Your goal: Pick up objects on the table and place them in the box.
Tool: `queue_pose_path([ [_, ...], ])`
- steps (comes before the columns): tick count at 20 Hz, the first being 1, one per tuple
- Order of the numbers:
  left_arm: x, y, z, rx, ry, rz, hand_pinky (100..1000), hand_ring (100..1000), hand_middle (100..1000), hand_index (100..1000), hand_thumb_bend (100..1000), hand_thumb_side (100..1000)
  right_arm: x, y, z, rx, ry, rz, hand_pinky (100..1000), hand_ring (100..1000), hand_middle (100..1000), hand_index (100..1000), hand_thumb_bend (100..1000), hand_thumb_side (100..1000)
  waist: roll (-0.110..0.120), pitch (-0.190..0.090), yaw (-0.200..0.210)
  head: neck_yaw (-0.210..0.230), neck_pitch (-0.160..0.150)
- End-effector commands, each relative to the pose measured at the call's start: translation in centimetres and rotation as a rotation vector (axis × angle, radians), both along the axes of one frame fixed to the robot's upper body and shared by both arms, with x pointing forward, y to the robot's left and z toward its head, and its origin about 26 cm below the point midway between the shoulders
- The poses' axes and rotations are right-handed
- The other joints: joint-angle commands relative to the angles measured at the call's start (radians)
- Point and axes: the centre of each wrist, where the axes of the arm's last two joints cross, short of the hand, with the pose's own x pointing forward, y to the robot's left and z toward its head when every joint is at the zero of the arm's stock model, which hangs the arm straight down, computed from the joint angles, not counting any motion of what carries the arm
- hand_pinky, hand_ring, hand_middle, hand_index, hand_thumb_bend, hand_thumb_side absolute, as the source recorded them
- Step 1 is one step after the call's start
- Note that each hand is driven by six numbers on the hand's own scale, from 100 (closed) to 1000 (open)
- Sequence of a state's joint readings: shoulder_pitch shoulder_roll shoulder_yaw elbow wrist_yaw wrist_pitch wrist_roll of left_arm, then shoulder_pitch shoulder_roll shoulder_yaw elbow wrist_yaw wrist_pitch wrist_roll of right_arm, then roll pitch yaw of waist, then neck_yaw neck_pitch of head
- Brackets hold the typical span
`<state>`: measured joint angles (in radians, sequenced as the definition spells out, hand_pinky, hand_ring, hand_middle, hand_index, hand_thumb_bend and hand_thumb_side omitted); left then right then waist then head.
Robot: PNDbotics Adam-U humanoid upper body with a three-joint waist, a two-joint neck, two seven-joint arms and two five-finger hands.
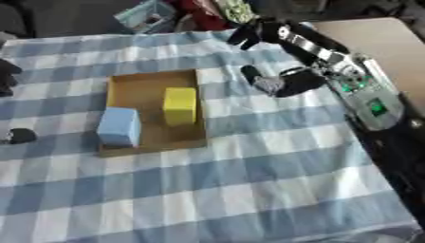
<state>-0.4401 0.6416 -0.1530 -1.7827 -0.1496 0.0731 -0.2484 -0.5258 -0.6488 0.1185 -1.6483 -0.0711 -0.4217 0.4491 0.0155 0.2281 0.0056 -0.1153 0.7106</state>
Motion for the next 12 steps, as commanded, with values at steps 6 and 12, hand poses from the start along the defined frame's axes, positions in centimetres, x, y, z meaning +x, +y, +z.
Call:
queue_pose_path([
  [6, -0.3, 0.6, 0.2, -0.032, -0.024, 0.024, 565, 540, 533, 726, 830, 233, -3.0, -1.7, 1.2, 0.057, -0.014, -0.041, 762, 821, 760, 830, 100, 180, -0.003, -0.007, -0.009, 0.014, 0.002],
  [12, -0.6, 0.8, -0.4, -0.039, -0.015, 0.026, 565, 541, 534, 729, 825, 228, -3.9, -2.3, 0.1, 0.090, 0.014, -0.075, 759, 819, 757, 829, 100, 196, -0.002, -0.003, -0.012, 0.017, 0.009],
])
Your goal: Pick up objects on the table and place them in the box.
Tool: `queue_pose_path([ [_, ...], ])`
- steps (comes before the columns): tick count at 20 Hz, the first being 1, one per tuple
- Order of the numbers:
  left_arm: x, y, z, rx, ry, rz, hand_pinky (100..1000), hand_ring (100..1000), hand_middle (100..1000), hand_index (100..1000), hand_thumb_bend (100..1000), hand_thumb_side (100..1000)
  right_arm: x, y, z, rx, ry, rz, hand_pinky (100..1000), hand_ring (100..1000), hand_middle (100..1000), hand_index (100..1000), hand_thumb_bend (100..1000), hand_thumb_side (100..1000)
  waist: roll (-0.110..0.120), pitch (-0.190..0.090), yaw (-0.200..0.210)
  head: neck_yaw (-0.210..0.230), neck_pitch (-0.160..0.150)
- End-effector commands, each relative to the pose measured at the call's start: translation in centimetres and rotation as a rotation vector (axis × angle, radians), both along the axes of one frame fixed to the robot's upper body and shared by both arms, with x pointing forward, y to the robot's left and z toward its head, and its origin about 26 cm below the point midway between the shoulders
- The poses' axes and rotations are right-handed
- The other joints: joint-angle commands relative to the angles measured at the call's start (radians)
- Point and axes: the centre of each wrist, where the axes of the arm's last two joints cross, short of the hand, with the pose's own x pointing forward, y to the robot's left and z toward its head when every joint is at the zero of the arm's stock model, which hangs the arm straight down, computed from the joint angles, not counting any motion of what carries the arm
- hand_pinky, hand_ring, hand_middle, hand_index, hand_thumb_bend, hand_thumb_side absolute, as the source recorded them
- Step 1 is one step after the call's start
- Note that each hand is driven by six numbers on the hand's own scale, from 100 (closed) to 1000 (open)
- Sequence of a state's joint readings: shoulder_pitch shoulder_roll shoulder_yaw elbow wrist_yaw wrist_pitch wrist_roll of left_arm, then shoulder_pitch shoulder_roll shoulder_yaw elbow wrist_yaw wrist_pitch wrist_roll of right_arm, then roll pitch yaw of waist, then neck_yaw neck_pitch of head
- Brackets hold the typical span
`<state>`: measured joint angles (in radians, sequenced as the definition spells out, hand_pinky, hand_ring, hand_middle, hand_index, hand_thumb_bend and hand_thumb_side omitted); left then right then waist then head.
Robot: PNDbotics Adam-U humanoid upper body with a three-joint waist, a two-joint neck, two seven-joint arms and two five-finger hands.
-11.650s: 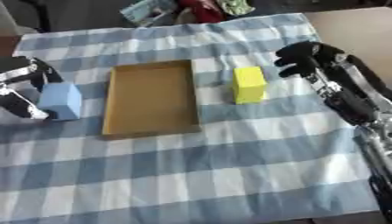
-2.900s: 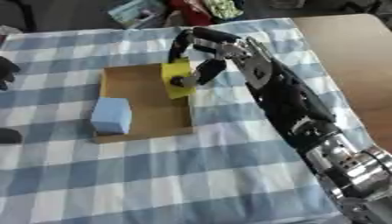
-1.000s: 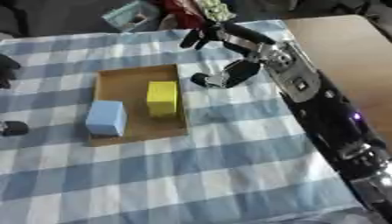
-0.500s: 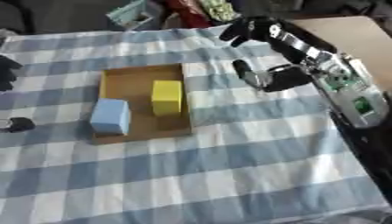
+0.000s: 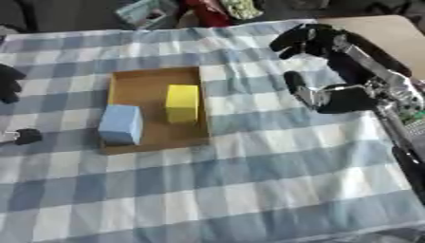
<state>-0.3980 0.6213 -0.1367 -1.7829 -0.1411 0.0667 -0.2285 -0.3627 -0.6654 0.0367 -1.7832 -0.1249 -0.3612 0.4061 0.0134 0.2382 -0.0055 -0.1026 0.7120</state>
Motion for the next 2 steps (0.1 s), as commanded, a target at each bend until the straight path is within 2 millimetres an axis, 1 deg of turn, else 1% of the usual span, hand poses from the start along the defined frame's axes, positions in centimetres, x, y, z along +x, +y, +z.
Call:
queue_pose_path([
  [1, -0.31, 0.42, 0.86, 0.002, -0.034, 0.008, 565, 542, 534, 728, 824, 227, -0.65, -0.47, 1.01, 0.003, -0.031, -0.017, 758, 818, 755, 827, 100, 203, 0.000, -0.012, -0.001, 0.007, 0.012],
  [2, -0.39, 0.48, 0.79, 0.002, -0.035, 0.012, 565, 542, 534, 728, 824, 227, -0.75, -0.54, 0.85, 0.010, -0.027, -0.023, 757, 817, 754, 826, 100, 207, 0.000, -0.012, -0.001, 0.009, 0.014],
])
